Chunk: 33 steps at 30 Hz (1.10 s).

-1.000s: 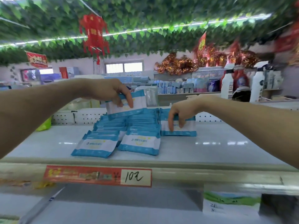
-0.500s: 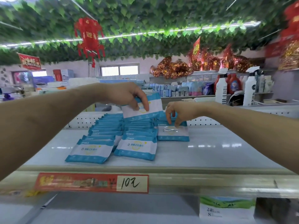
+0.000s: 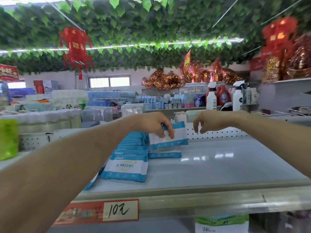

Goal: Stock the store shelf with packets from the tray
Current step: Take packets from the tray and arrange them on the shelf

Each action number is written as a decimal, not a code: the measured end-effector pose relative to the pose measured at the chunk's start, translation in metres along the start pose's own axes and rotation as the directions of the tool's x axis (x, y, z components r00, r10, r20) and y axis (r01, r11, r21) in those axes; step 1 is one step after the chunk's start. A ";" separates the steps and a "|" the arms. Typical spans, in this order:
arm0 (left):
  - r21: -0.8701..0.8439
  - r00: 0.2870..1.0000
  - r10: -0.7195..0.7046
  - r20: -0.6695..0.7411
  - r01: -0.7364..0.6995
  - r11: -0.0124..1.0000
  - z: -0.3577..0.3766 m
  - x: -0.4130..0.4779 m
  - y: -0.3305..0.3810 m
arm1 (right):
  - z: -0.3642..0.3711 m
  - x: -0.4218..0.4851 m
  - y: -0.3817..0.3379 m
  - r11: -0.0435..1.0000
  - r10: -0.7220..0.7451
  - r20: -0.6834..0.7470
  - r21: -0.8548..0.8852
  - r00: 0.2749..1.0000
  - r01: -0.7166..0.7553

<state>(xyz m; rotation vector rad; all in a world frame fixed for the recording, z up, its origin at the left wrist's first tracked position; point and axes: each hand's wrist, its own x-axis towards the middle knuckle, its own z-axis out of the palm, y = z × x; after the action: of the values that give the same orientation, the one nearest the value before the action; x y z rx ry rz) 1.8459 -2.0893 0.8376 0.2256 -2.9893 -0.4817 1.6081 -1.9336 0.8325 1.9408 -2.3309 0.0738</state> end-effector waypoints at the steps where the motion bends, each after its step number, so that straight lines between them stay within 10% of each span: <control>1: 0.019 1.000 0.002 0.019 -0.002 1.000 0.005 0.002 -0.002 | 0.000 -0.004 0.005 1.000 -0.001 -0.013 -0.004 1.000 0.001; 20: -0.016 0.995 -0.068 -0.072 0.067 0.998 0.004 -0.036 -0.018 | -0.010 0.017 -0.053 0.997 -0.080 0.011 -0.019 0.997 0.080; 33: -0.070 0.875 -0.419 -0.244 0.415 0.907 -0.055 -0.267 -0.067 | -0.017 0.076 -0.297 0.789 -0.613 -0.056 0.014 0.788 0.614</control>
<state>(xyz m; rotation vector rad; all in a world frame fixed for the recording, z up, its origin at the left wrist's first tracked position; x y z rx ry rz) 2.1241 -2.1257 0.8465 0.8746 -2.6762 -0.4703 1.8874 -2.0603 0.8488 2.5708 -1.5565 0.1001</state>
